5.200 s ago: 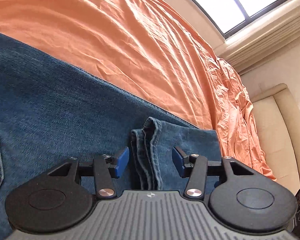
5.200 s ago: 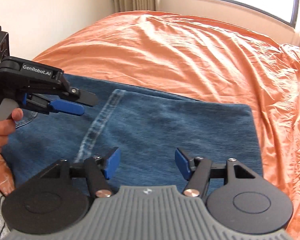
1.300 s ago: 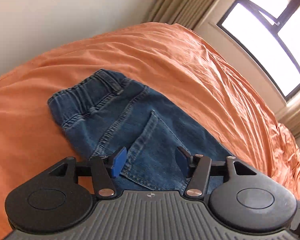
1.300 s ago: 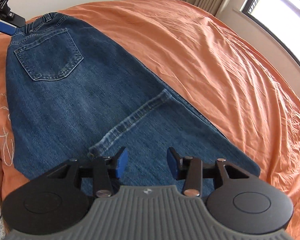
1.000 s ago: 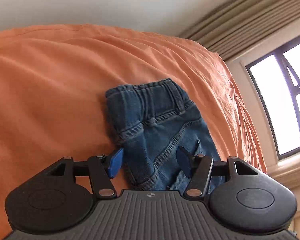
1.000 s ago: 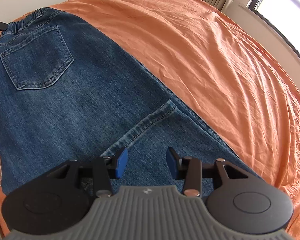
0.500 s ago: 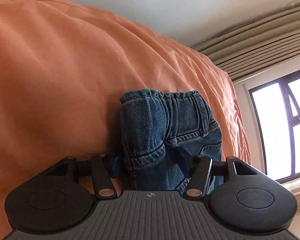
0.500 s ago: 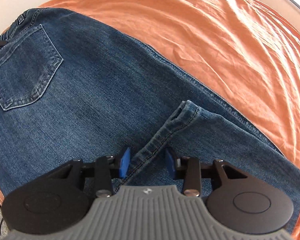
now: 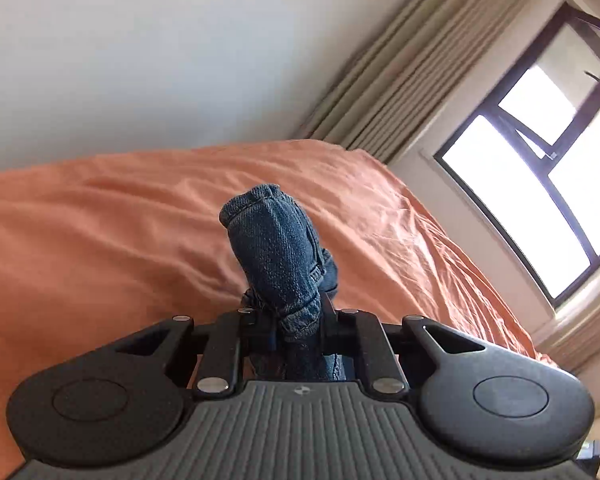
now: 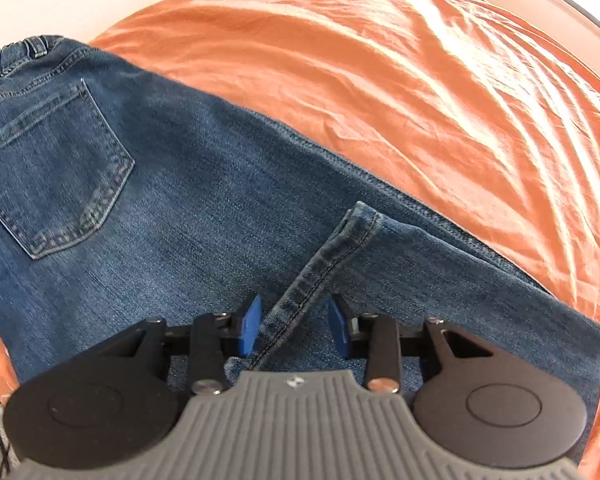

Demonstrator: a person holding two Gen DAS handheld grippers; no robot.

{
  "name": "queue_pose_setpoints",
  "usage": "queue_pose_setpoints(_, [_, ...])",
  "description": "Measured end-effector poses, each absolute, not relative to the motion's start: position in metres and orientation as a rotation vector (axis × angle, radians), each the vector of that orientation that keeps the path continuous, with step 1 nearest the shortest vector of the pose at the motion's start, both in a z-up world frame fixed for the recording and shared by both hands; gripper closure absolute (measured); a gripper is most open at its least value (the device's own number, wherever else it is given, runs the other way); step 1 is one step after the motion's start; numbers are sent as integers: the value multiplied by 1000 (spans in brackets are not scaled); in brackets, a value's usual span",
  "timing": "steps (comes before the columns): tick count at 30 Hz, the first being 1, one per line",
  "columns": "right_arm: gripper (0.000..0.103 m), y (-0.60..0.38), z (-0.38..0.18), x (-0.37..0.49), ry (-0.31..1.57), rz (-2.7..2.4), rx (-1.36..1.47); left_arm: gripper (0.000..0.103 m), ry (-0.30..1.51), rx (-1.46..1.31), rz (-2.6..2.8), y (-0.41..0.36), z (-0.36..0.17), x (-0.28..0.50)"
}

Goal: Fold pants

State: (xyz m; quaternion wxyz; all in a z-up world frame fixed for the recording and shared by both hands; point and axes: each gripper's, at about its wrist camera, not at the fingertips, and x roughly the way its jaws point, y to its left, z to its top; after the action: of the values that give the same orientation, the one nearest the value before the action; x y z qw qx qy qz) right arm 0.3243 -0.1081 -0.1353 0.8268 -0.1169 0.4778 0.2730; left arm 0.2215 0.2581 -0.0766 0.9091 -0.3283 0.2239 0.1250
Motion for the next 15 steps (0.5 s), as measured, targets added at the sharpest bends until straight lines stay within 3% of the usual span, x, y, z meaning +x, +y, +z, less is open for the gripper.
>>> queue_pose_setpoints(8, [70, -175, -94, 287, 952, 560, -94, 87, 450, -300, 58, 112, -34, 227])
queue_pose_setpoints(15, [70, -238, -110, 263, 978, 453, 45, 86, 619, -81, -106, -3, -73, 234])
